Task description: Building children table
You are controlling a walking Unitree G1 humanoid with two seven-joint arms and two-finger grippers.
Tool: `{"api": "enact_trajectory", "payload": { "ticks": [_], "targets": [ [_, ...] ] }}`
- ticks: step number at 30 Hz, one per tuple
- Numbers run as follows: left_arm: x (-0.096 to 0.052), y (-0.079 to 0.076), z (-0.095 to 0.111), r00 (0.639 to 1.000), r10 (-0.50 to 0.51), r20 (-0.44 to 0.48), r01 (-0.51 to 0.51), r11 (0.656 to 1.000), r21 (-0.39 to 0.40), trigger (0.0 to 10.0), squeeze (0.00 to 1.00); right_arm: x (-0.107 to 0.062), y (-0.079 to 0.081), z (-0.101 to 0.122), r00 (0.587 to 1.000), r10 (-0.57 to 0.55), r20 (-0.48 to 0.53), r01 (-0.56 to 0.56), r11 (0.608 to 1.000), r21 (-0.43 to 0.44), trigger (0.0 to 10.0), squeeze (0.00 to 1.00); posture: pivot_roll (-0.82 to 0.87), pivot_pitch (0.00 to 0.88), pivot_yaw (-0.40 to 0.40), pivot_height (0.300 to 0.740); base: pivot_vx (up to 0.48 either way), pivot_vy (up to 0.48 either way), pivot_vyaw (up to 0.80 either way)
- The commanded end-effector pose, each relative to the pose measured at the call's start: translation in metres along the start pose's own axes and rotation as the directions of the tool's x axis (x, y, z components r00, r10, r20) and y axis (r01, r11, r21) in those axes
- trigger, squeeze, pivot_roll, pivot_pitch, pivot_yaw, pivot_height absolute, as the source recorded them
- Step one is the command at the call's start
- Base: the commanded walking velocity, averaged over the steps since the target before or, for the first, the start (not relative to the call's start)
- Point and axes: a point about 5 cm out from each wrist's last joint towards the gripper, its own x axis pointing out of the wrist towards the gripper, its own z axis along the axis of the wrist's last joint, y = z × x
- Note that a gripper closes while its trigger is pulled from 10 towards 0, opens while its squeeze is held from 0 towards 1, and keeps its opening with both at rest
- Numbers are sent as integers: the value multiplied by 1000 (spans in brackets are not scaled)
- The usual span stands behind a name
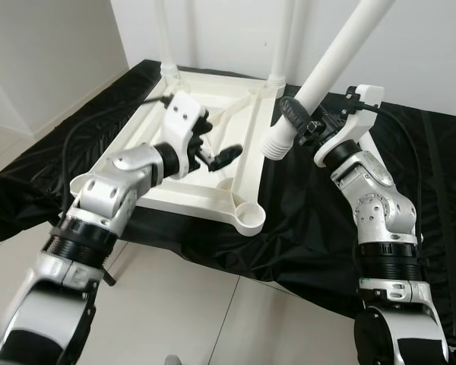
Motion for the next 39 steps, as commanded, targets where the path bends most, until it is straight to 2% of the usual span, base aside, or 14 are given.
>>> {"api": "enact_trajectory", "payload": {
  "ticks": [1,2,9,11,12,16,20,21,23,25,27,29,32,39],
  "targets": [
    [-1,7,4,989,143,22,-143,990,11,10000,0,0,4,5,999,10,38,-11,1000,2,10000,0,-68,61,41,740,0,0,0],
    [-4,9,3,983,180,34,-179,984,-16,10000,0,-1,5,4,999,5,48,-5,1000,5,10000,0,-71,62,40,740,0,0,0],
    [-13,8,-1,976,211,51,-212,977,6,10000,0,-7,7,2,998,-14,60,14,1000,7,10000,0,-77,62,34,740,0,0,0],
    [-17,-1,-20,985,174,-9,-172,979,111,10000,0,-11,7,0,998,-32,61,32,999,15,10000,0,-77,64,33,740,0,0,0],
    [-17,-1,-20,985,174,-9,-172,979,111,10000,0,-11,7,0,998,-32,61,32,999,15,10000,0,-77,64,33,740,0,0,0],
    [-16,-13,-47,986,105,-127,-92,991,101,10000,0,-13,7,2,997,-33,73,31,999,28,10000,0,-69,70,34,740,0,0,0],
    [-15,-15,-55,980,100,-172,-83,991,106,10000,0,-13,7,4,997,-30,77,28,999,27,10000,0,-67,74,36,740,0,0,0],
    [-15,-15,-66,968,97,-231,-71,991,118,10000,0,-13,8,6,996,-27,82,26,999,21,10000,0,-74,74,43,740,0,0,0],
    [-15,-15,-73,958,87,-275,-54,991,126,10000,0,-12,8,8,996,-26,88,24,1000,17,10000,0,-74,74,43,740,0,0,0],
    [-15,-15,-73,958,87,-275,-54,991,126,10000,0,-12,8,8,996,-26,88,24,1000,17,10000,0,-74,74,43,740,0,0,0],
    [-14,-16,-89,931,93,-354,-40,987,154,10000,0,-13,8,12,994,-30,101,29,1000,7,10000,0,-86,73,53,740,0,0,0],
    [-14,-16,-89,931,93,-354,-40,987,154,10000,0,-13,8,12,994,-30,101,29,1000,7,10000,0,-86,73,53,740,0,0,0],
    [-11,-17,-100,898,124,-423,-39,978,204,10000,0,-15,8,16,993,-34,109,35,999,-4,10000,0,-91,73,54,740,0,0,0],
    [-3,-17,-101,885,124,-449,-37,980,196,10000,0,-13,8,20,992,-37,119,37,999,2,10000,0,-92,77,55,740,0,0,0]
  ]
}}
